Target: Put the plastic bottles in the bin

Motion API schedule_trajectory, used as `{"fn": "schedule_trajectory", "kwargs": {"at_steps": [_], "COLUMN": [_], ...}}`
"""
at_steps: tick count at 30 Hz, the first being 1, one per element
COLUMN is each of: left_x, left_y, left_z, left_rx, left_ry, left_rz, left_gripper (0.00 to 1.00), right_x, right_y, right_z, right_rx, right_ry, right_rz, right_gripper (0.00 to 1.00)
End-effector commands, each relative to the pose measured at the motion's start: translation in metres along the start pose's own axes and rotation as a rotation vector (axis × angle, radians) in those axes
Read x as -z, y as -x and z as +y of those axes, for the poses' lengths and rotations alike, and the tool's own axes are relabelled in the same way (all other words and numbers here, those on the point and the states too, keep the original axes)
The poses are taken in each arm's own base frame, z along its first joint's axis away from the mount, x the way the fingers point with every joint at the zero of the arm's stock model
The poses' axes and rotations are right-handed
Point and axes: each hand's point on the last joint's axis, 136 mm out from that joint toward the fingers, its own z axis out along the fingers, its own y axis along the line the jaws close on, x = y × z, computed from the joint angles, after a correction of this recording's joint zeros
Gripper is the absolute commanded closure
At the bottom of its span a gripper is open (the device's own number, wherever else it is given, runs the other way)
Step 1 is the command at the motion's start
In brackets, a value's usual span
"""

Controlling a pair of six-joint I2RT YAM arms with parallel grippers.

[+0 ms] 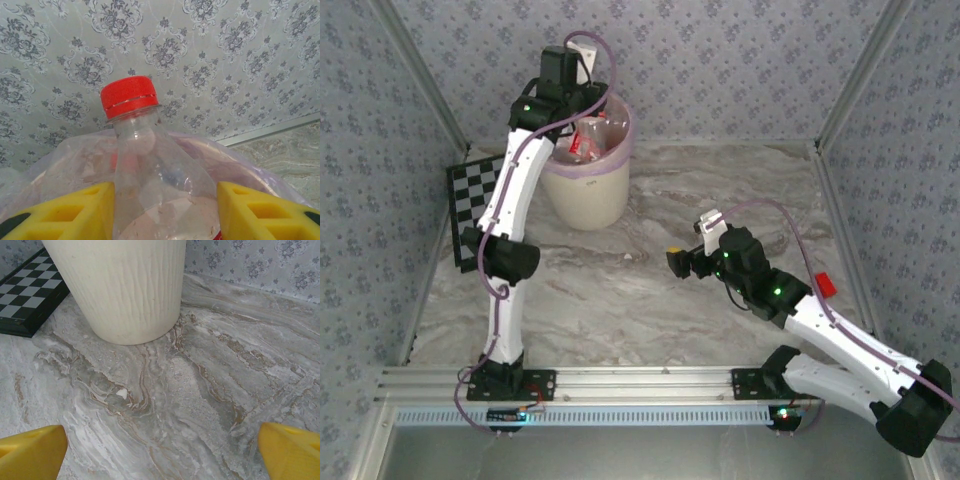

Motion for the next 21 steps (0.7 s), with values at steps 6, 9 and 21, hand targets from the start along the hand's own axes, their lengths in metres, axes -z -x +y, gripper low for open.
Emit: {"fn": "schedule_trajectory", "kwargs": {"at_steps": [6, 9, 21], "left_x": [-0.022, -0.01, 0.044], "left_y": [-0.057, -0.044, 0.005], "left_z": [-0.004, -0.005, -0.01], "left_rx": [0.02, 0.019, -0.001], "left_ry": [-0.017, -0.022, -0.047], "left_rz": [0.194, 0.155, 0.02], "left_gripper": [0.46, 0.45, 0.21], "right_x": [0.0, 0.001, 0.002], "right_y": [-0.003, -0.003, 0.011], "right_z": [0.0, -0.001, -0.005], "right_rx": [-0.008, -0.004, 0.031], "right_ry": [-0.002, -0.005, -0.034], "right_rz": [0.009, 0.005, -0.029], "right_gripper": [0.0, 0.0, 0.0]}}
